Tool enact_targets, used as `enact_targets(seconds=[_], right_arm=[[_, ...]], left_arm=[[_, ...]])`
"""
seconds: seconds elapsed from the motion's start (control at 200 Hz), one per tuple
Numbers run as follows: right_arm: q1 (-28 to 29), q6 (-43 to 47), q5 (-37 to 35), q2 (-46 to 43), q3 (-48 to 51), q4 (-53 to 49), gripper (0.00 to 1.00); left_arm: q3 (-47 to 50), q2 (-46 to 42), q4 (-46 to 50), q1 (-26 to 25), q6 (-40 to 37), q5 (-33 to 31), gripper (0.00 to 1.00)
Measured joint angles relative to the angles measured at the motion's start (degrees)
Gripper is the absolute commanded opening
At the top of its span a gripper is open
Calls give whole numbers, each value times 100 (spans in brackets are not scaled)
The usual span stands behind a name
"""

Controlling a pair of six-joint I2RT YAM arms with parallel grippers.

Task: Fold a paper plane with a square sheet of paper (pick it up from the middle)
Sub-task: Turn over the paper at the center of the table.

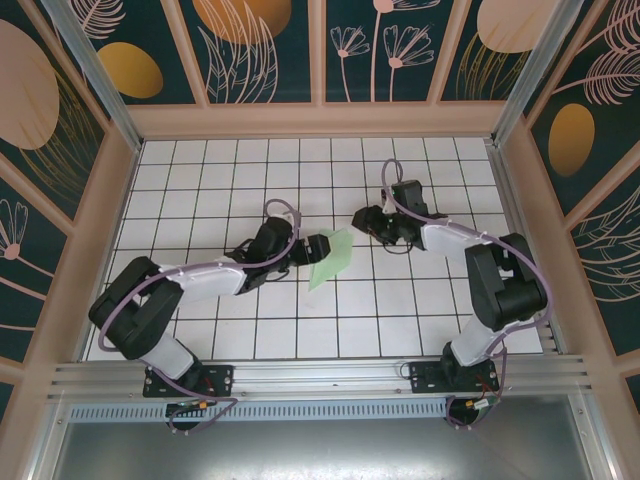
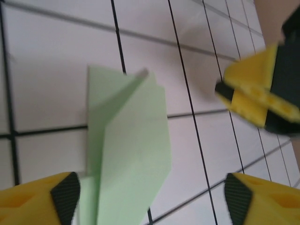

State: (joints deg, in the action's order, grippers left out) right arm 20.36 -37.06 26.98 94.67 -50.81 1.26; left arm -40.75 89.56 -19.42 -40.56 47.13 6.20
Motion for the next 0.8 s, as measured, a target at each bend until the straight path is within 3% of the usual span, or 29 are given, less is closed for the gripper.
enact_targets(seconds=[0.14, 0.405, 0.796], right_arm=[[267, -487, -28, -44, 304, 50, 62], [826, -1117, -55, 321, 203, 243, 53], [1001, -1351, 4, 997, -407, 184, 49]], left_arm=[[0, -258, 129, 142, -105, -455, 99], [81, -328, 214, 256, -92, -686, 98], [188, -328, 361, 431, 52, -817, 98]])
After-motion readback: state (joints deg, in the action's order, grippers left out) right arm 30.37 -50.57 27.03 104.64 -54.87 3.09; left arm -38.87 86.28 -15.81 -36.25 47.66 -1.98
